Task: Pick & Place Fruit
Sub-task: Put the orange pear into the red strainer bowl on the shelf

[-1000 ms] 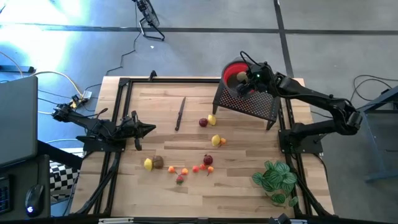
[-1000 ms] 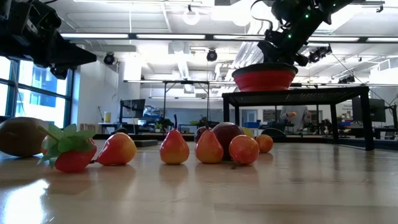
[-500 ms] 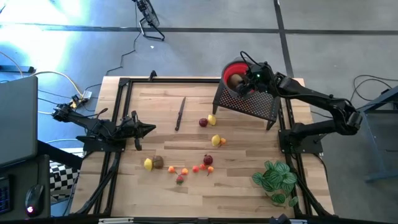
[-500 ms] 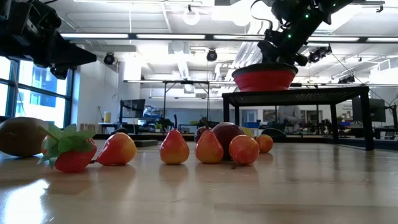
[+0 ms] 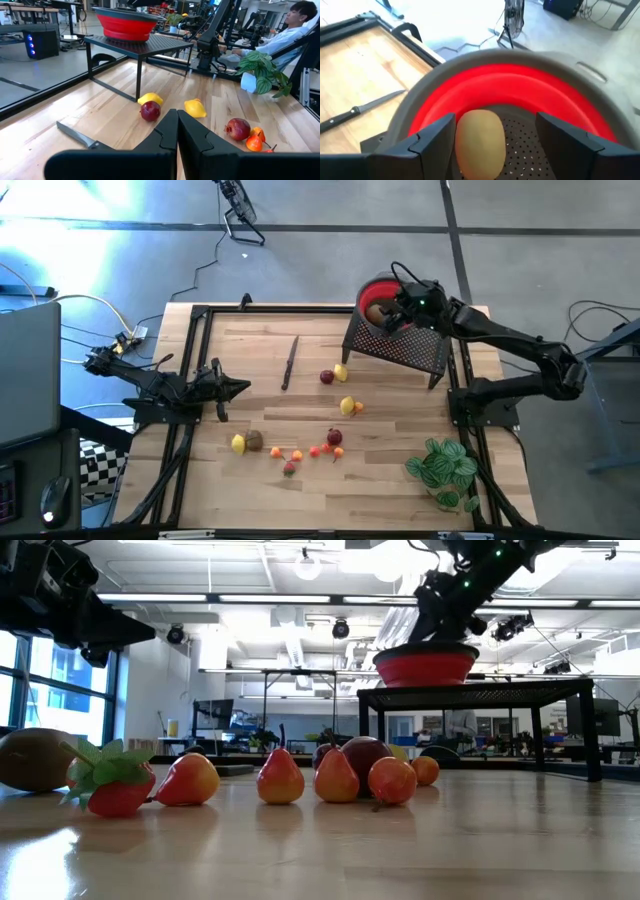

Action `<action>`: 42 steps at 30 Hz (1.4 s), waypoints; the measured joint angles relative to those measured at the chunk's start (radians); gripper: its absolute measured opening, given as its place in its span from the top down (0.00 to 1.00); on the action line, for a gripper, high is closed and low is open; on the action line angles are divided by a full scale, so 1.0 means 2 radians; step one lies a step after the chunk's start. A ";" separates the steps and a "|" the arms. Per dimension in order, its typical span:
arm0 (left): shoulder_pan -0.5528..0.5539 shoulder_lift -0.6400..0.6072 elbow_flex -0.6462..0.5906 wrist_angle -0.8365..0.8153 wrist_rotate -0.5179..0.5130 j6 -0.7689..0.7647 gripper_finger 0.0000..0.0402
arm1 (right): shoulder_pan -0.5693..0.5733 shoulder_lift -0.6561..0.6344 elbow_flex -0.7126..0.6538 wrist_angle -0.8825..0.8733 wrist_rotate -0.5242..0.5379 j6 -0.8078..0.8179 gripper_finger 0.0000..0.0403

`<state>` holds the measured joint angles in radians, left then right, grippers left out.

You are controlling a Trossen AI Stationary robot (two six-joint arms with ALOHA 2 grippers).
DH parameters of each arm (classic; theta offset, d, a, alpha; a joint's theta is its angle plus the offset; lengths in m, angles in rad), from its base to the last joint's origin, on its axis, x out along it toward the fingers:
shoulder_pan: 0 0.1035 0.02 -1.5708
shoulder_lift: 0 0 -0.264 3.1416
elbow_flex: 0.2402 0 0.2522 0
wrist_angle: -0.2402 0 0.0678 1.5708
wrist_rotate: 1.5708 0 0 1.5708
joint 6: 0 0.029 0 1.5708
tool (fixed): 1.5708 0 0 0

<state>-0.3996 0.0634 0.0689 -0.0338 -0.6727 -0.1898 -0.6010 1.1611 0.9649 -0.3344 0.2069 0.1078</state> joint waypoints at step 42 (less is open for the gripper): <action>0.000 0.000 0.001 -0.008 0.000 0.000 1.00 | 0.285 -0.103 0.000 -0.012 -0.190 0.091 0.34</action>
<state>-0.3996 0.0631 0.0704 -0.0501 -0.6724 -0.1898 -0.0306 0.9561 0.9653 -0.3575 -0.1726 0.2904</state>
